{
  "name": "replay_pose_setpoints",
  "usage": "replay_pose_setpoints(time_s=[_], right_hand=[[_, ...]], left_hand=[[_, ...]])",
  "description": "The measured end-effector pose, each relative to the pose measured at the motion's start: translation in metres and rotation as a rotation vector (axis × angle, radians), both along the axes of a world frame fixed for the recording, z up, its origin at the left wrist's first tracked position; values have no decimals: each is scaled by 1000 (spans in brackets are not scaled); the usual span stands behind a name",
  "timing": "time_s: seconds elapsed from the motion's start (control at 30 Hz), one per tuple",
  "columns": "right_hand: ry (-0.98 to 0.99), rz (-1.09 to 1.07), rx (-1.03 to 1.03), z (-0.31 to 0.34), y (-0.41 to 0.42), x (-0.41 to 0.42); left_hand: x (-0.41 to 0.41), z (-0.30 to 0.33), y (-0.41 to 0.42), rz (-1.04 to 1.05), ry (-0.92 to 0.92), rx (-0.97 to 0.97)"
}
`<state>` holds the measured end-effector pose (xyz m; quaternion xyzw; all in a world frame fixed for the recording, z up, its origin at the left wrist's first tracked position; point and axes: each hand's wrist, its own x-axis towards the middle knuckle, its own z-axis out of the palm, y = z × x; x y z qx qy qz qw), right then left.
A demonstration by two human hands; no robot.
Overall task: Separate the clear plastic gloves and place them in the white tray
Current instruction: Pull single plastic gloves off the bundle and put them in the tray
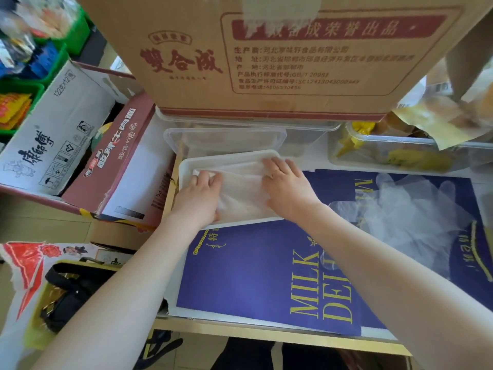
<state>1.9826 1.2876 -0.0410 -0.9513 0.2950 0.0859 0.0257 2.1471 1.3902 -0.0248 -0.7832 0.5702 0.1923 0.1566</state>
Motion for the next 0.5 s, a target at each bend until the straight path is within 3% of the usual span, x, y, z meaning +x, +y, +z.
replay_pose_setpoints(time_s=[0.1, 0.17, 0.23, 0.3, 0.5], right_hand=[[-389, -139, 74, 8, 10, -26], [-513, -280, 135, 3, 17, -56], [-523, -396, 131, -6, 20, -92], [-444, -491, 84, -18, 17, -132], [-293, -851, 45, -33, -2, -218]], left_hand=[[-16, 13, 2, -15, -92, -50], [-30, 23, 4, -78, -112, -288], [-47, 22, 3, -174, -47, -588], [-69, 20, 0, -252, 104, -745], [-138, 6, -19, -475, 342, -724]])
